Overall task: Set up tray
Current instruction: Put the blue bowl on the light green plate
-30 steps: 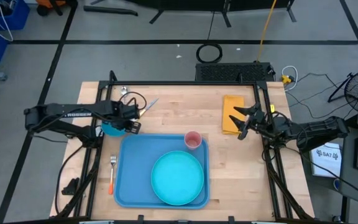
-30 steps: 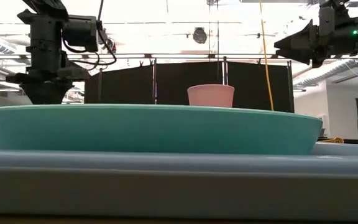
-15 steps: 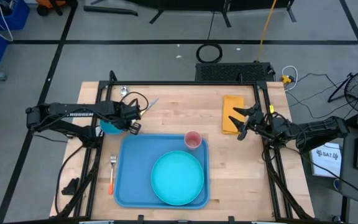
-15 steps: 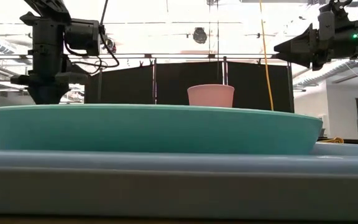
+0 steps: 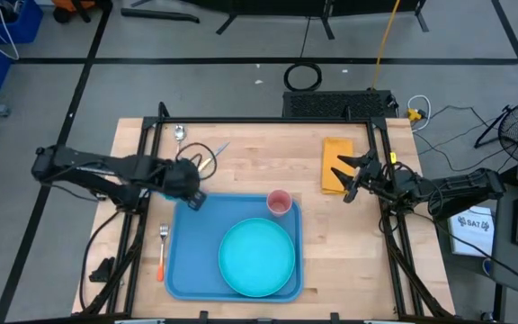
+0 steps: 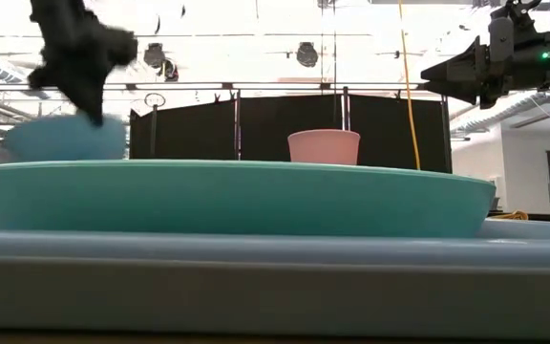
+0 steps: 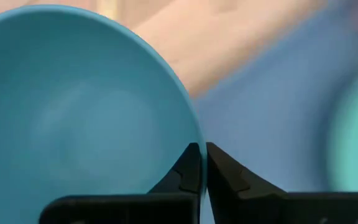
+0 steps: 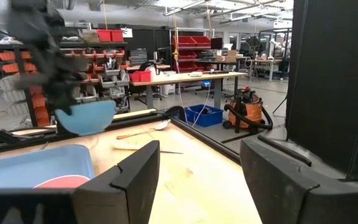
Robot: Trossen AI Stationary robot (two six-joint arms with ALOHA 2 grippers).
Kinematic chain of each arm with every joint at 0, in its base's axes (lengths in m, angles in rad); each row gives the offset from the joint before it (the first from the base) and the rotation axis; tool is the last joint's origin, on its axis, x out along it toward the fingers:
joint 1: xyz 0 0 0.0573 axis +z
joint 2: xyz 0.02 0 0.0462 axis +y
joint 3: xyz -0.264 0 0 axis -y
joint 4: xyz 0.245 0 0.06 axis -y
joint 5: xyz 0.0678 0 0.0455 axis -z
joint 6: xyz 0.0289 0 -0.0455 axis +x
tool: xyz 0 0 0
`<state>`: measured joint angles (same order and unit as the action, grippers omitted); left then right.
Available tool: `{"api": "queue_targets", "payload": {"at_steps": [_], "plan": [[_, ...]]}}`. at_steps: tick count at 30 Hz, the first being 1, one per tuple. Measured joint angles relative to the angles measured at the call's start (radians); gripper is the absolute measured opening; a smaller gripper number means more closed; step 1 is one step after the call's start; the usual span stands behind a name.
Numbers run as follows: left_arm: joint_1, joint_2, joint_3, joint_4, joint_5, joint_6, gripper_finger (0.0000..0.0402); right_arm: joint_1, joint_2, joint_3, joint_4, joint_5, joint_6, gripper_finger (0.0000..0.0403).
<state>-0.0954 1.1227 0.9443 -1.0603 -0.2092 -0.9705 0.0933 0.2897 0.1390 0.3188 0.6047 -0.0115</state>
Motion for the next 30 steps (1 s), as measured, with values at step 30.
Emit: {"api": "queue_targets", "payload": {"at_steps": [30], "plan": [[-0.378,0.610,0.441,0.305,0.225,0.540,0.0008,0.000,0.000,0.000,0.046,-0.001,0.085,0.0212]]}}
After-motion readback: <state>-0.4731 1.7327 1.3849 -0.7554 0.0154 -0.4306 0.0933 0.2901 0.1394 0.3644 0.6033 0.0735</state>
